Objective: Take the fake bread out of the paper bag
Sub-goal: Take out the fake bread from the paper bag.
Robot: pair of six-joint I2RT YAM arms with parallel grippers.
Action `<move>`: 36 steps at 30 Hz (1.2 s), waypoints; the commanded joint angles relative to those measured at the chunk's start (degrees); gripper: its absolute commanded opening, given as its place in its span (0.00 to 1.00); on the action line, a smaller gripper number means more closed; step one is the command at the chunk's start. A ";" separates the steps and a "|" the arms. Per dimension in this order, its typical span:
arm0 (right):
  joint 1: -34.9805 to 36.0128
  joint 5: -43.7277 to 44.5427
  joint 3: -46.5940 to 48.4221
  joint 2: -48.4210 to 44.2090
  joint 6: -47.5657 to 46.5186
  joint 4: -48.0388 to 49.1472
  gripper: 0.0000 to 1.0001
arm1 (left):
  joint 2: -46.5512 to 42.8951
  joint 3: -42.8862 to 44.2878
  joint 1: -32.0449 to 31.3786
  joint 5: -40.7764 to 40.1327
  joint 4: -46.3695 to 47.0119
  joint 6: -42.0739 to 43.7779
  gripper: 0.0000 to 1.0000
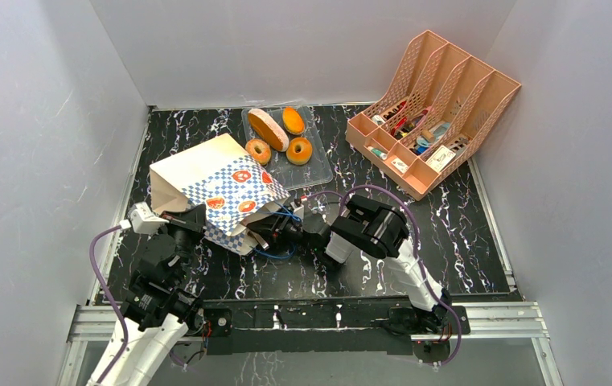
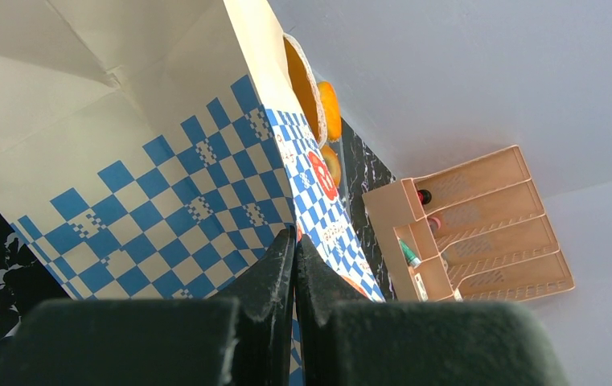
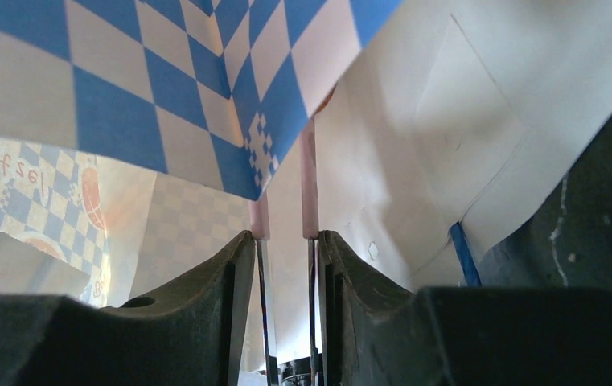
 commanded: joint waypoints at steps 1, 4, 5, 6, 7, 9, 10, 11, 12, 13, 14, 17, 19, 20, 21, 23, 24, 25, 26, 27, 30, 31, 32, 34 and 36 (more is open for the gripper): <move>-0.58 -0.80 0.64 0.08 0.36 1.55 0.31 | 0.66 1.85 -0.25 1.09 1.33 0.67 0.00; -0.67 -1.10 1.24 0.27 0.17 0.96 0.32 | 0.75 1.63 -0.30 1.44 1.56 0.51 0.00; -0.72 -1.19 1.43 0.33 0.16 0.91 0.32 | 0.83 1.62 -0.26 1.53 1.52 0.43 0.00; -0.68 -1.29 1.69 0.37 0.11 0.75 0.32 | 0.84 1.63 -0.25 1.62 1.50 0.41 0.00; -0.67 -1.38 1.74 0.37 0.09 0.63 0.32 | 0.92 1.56 -0.25 1.66 1.50 0.33 0.00; -0.74 -1.46 1.99 0.42 -0.15 0.45 0.32 | 0.93 1.46 -0.26 1.83 1.44 0.26 0.00; -0.76 -1.60 2.15 0.50 -0.26 0.28 0.32 | 0.93 1.34 -0.25 1.92 1.34 0.09 0.00; -0.83 -1.75 2.37 0.62 -0.28 0.11 0.33 | 0.93 1.27 -0.25 2.00 1.34 0.00 0.00; -0.85 -1.93 2.70 0.72 -0.38 -0.06 0.33 | 0.85 1.19 -0.25 1.95 1.34 -0.03 0.00; -0.85 -2.08 2.87 0.79 -0.41 -0.10 0.33 | 0.84 1.25 -0.25 1.89 1.27 -0.03 0.00; -0.85 -2.17 3.14 0.93 -0.45 -0.17 0.33 | 0.84 1.24 -0.25 1.85 1.17 0.04 0.00; -0.94 -2.70 3.81 1.06 -0.79 -0.53 0.33 | 1.23 1.69 -0.25 1.84 0.77 0.35 0.00; -1.03 -2.99 4.21 0.87 -1.17 -0.61 0.33 | 1.74 2.05 -0.25 2.01 0.35 0.57 0.00; -1.10 -3.16 4.47 0.84 -1.43 -0.93 0.34 | 1.90 2.09 -0.25 2.08 0.20 0.63 0.00; -1.15 -3.37 4.73 0.85 -1.59 -1.22 0.34 | 2.09 2.13 -0.25 2.15 0.12 0.67 0.00; -1.20 -3.71 5.25 0.93 -1.76 -1.33 0.34 | 2.28 2.15 -0.25 2.26 0.28 0.83 0.00; -1.28 -3.88 5.46 0.91 -1.84 -1.40 0.34 | 2.41 2.24 -0.24 2.28 0.33 1.00 0.00; -1.33 -4.00 5.64 0.90 -2.04 -1.60 0.34 | 2.53 2.31 -0.25 2.36 0.30 1.09 0.00; -1.37 -4.03 5.70 0.90 -2.18 -1.79 0.34 | 2.66 2.39 -0.25 2.37 0.16 1.19 0.00; -1.47 -4.11 5.79 0.80 -2.45 -1.89 0.34 | 2.77 2.42 -0.25 2.42 0.12 1.20 0.00; -1.64 -4.29 6.01 0.49 -2.83 -2.03 0.34 | 2.72 2.17 -0.25 2.50 0.11 1.16 0.00; -1.64 -4.34 6.11 0.49 -2.91 -2.10 0.34 | 2.65 1.98 -0.25 2.50 0.08 1.08 0.00; -1.68 -4.38 6.25 0.42 -3.00 -2.12 0.35 | 2.56 1.88 -0.25 2.48 0.01 0.99 0.00; -1.84 -4.38 6.32 0.18 -3.21 -2.04 0.34 | 2.38 1.69 -0.25 2.46 -0.12 0.83 0.00; -1.82 -4.37 6.24 -0.10 -3.48 -2.03 0.34 | 2.25 1.66 -0.21 2.31 -0.28 0.77 0.00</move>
